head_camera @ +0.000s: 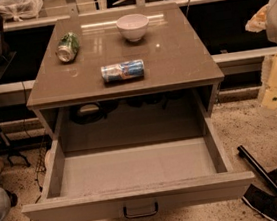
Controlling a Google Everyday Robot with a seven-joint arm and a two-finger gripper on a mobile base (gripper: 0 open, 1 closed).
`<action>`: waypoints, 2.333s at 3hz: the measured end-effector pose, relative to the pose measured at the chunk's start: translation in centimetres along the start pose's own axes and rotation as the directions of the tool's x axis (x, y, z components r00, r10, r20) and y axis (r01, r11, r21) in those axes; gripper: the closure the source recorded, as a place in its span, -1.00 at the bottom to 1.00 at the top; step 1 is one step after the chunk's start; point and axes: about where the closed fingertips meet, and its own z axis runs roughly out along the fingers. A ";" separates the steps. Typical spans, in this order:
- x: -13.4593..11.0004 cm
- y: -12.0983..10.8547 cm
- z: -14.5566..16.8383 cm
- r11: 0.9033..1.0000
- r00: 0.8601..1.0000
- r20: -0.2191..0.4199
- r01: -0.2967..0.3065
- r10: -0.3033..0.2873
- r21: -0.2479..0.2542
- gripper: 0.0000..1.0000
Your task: Place redbull can into top drawer
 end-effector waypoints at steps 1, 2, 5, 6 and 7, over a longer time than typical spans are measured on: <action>0.0 0.0 0.0 1.000 1.000 0.000 0.000 0.000 0.000 -1.00; -2.1 -1.0 2.3 1.000 0.998 0.059 0.011 -0.011 -0.008 -1.00; -9.9 -6.3 9.6 0.993 0.977 0.190 0.106 -0.094 -0.054 -1.00; -13.1 -9.2 12.4 0.987 0.972 0.196 0.144 -0.127 -0.077 -1.00; -17.9 -10.9 16.2 0.978 0.970 0.180 0.186 -0.166 -0.097 -1.00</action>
Offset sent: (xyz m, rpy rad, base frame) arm 0.0605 0.0581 -0.0471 0.1560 -0.0105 0.0784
